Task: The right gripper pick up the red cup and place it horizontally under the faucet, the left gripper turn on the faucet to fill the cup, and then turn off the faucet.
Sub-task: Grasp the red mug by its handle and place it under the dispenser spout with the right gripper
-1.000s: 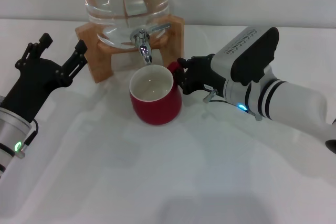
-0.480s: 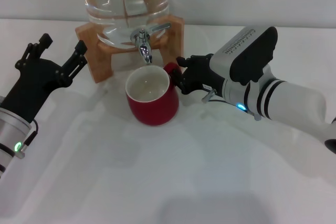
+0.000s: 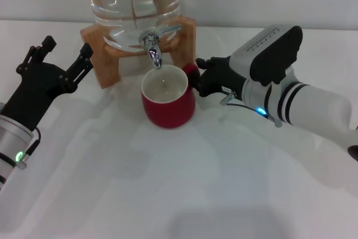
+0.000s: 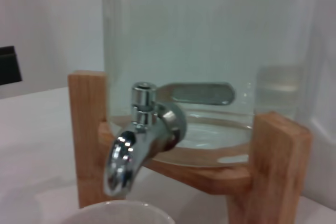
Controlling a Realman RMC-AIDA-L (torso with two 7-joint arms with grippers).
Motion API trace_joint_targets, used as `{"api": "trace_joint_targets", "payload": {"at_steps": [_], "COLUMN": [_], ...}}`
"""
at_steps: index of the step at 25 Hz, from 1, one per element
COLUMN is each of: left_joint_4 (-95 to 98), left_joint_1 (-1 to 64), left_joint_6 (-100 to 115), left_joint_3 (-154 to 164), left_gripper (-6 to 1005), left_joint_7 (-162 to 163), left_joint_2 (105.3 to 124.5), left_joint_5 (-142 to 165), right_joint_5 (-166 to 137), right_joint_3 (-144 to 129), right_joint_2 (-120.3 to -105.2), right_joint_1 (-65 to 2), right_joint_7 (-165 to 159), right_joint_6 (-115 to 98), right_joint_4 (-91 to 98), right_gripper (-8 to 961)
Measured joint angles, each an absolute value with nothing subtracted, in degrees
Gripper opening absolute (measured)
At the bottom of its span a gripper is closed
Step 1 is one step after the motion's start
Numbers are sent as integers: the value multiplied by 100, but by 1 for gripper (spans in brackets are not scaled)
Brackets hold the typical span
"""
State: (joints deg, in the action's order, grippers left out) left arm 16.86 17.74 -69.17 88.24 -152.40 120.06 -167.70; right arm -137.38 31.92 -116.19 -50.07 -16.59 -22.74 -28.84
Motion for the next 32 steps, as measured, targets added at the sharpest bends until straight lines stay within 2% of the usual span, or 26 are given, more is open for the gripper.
{"api": "trace_joint_targets", "payload": {"at_steps": [32], "left_joint_4": [1670], "left_joint_1": [1784], "left_joint_6": [-6893], "left_joint_3": [8824], "left_gripper": [879], "left_joint_7": [-15240], "left_joint_2": [12006], "left_joint_5": [-16763], "right_joint_5": [-13683], "right_joint_3": [3128], "right_joint_2": [-11619], "right_joint_1": [-4997], "right_joint_7": [-1617], "right_joint_6": [-2312], "right_joint_4": [-2812], "right_gripper": [299]}}
